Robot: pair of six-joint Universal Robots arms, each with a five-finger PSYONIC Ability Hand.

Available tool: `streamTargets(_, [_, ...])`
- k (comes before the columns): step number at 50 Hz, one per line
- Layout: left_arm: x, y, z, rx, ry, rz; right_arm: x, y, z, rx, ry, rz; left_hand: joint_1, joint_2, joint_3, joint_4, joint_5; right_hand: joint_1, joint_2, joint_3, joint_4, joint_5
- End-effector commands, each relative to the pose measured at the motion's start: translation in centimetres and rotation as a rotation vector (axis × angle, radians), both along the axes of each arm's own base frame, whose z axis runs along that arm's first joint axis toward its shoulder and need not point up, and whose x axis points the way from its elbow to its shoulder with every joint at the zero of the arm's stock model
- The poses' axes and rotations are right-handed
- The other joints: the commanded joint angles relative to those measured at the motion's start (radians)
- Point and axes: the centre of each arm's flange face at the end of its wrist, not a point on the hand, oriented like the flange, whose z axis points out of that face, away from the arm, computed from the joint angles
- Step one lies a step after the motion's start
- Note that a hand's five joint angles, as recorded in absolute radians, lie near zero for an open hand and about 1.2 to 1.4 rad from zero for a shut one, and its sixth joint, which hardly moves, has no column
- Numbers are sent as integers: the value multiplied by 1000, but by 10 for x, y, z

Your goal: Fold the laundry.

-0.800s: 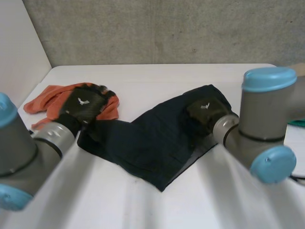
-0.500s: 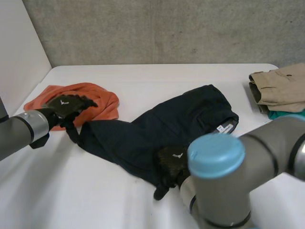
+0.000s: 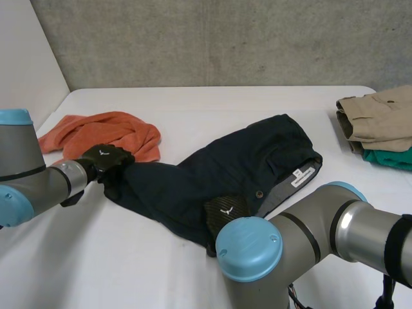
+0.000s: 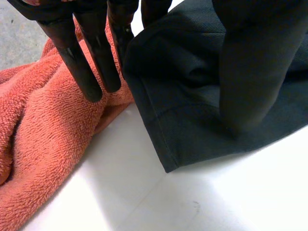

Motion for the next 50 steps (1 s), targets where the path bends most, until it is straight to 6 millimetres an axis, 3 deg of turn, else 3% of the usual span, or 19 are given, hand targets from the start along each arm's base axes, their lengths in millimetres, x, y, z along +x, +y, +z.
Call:
streamTargets(1, [0, -5, -2, -38, -4, 20, 3, -11, -4, -18, 6, -9, 452, 465, 469, 466, 466, 360, 359, 363, 360, 366])
streamTargets(4, [-1, -7, 0, -76, -8, 35, 2, -18, 0, -29, -3, -23, 764, 776, 781, 777, 777, 856, 855, 859, 856, 863])
streamTargets(8, [0, -7, 18, -155, -13, 76, -1, -31, 26, -78, -48, -45, 840, 853, 857, 854, 854, 857, 856, 860, 857, 864])
streamTargets(9, [-1, -4, 31, -188, 0, 88, -6, -38, 48, -119, -76, -57, 840, 853, 857, 854, 854, 857, 856, 860, 857, 864])
streamTargets(12, [-4, 4, 57, -247, 35, 96, -20, -56, 83, -193, -103, -92, 840, 853, 857, 854, 854, 857, 856, 860, 857, 864])
streamTargets(13, [-7, 13, 77, -290, 64, 100, -30, -68, 110, -254, -117, -109, 840, 853, 857, 854, 854, 857, 856, 860, 857, 864])
streamTargets(16, [-11, 29, 109, -359, 107, 92, -46, -81, 148, -350, -112, -113, 840, 853, 857, 854, 854, 857, 856, 860, 857, 864])
streamTargets(17, [-13, 41, 130, -407, 137, 91, -56, -86, 173, -414, -101, -104, 840, 853, 857, 854, 854, 857, 856, 860, 857, 864])
streamTargets(20, [-14, 61, 158, -471, 180, 91, -67, -93, 209, -518, -82, -88, 840, 853, 857, 854, 854, 857, 856, 860, 857, 864])
streamTargets(21, [-15, 76, 176, -516, 207, 89, -74, -94, 229, -564, -65, -80, 840, 853, 857, 854, 854, 857, 856, 860, 857, 864])
streamTargets(26, [-20, 127, 231, -662, 296, 51, -104, -97, 287, -631, -24, -128, 840, 853, 857, 854, 854, 857, 856, 860, 857, 864])
streamTargets(28, [-23, 136, 239, -681, 306, 37, -111, -102, 290, -591, 27, -122, 840, 853, 857, 854, 854, 857, 856, 860, 857, 864])
streamTargets(32, [-39, 153, 240, -635, 302, -20, -112, -120, 270, -470, 124, -54, 840, 853, 857, 854, 854, 857, 856, 860, 857, 864])
streamTargets(36, [-54, 138, 216, -544, 203, -43, -111, -141, 245, -368, 206, -18, 840, 853, 857, 854, 854, 857, 856, 860, 857, 864])
streamTargets(42, [-81, 77, 161, -469, 33, -57, -102, -188, 191, -287, 257, -25, 840, 853, 857, 854, 854, 857, 856, 860, 857, 864])
streamTargets(44, [-89, 59, 158, -512, 20, -49, -93, -199, 182, -312, 241, -23, 840, 853, 857, 854, 854, 857, 856, 860, 857, 864])
streamTargets(47, [-104, 19, 172, -687, 51, -10, -72, -226, 179, -459, 171, -38, 840, 853, 857, 854, 854, 857, 856, 860, 857, 864])
streamTargets(49, [-109, 1, 187, -796, 96, 28, -63, -240, 189, -582, 112, -72, 840, 853, 857, 854, 854, 857, 856, 860, 857, 864])
streamTargets(50, [-112, -12, 210, -924, 163, 74, -56, -252, 207, -730, 37, -116, 840, 853, 857, 854, 854, 857, 856, 860, 857, 864])
